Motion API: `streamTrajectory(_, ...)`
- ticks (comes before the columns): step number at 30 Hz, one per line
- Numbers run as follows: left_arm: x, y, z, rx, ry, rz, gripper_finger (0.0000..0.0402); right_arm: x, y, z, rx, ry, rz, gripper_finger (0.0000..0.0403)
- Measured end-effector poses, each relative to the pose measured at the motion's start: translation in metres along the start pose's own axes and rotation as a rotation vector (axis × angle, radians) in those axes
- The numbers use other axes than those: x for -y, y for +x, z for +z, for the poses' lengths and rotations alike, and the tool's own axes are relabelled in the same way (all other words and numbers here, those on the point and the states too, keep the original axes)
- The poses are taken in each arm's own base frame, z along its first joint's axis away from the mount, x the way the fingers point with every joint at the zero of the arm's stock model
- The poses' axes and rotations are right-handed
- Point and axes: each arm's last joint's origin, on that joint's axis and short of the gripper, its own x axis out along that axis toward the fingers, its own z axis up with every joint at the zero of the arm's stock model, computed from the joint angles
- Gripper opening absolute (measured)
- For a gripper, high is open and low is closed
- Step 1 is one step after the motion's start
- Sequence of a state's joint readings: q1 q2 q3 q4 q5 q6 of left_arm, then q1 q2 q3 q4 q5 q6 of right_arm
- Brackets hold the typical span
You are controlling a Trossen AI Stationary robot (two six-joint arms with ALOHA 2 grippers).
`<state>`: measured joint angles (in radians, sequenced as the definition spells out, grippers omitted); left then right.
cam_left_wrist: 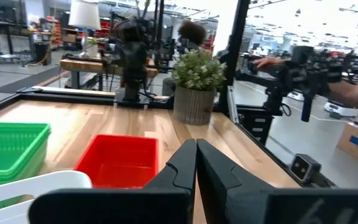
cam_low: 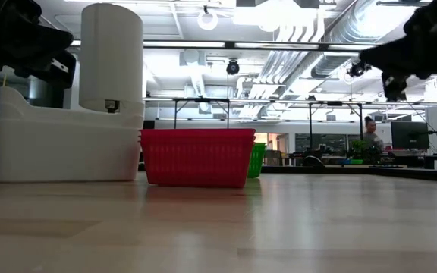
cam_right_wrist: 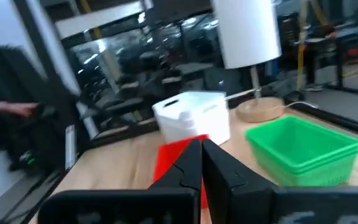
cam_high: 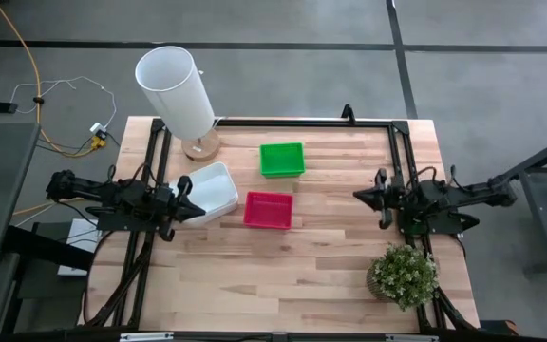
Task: Stack baskets by color
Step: Return to Home Position
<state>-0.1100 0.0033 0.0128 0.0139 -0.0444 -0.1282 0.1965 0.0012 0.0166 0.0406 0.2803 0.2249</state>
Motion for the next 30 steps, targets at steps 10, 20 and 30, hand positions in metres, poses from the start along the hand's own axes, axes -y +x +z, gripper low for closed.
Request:
streamTrajectory(10, 0.0047, -0.0003, -0.0009, -0.011, -0.001, -0.057, 0.0000, 0.0054, 0.0008, 0.0065, 0.091, 0.018, -0.084, 0.0000)
streamTrajectory(20, 0.0046, -0.0003, -0.0008, -0.009, -0.001, -0.052, 0.0001, 0.0063, 0.0019, 0.0027, 0.051, 0.006, -0.090, 0.0000)
streamTrajectory(30, 0.0046, -0.0002, -0.0009, -0.009, -0.001, -0.050, 0.0000, 0.0063, 0.0020, 0.0023, 0.047, 0.005, -0.089, 0.0000)
